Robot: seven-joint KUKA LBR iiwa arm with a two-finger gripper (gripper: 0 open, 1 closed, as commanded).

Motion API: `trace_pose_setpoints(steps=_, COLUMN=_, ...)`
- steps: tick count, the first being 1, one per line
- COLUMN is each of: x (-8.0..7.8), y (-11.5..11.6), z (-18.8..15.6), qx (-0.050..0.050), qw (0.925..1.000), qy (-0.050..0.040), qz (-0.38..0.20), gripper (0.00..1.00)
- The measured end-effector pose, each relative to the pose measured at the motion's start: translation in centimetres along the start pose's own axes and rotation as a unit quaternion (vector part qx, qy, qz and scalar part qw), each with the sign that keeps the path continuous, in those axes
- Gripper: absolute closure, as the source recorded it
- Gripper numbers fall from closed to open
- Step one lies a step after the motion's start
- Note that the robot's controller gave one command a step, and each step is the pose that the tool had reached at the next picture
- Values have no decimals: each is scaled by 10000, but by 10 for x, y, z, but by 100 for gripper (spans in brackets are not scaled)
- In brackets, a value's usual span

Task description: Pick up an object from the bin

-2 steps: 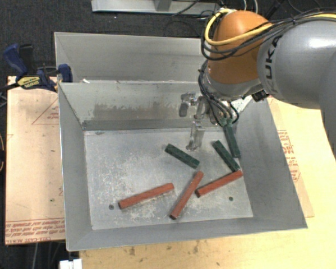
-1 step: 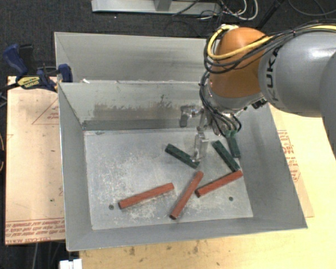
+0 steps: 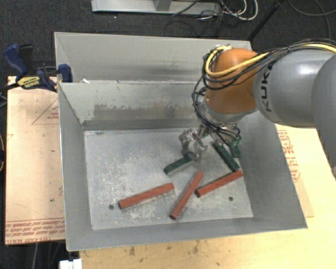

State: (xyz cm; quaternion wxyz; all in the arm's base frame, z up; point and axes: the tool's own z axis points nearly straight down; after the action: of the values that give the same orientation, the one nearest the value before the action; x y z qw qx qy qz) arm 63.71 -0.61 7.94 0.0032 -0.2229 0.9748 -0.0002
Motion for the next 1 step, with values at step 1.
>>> trace_pose_setpoints(steps=1, x=0, y=0, z=0, qx=0, qw=10000, qy=0, qz=0, gripper=100)
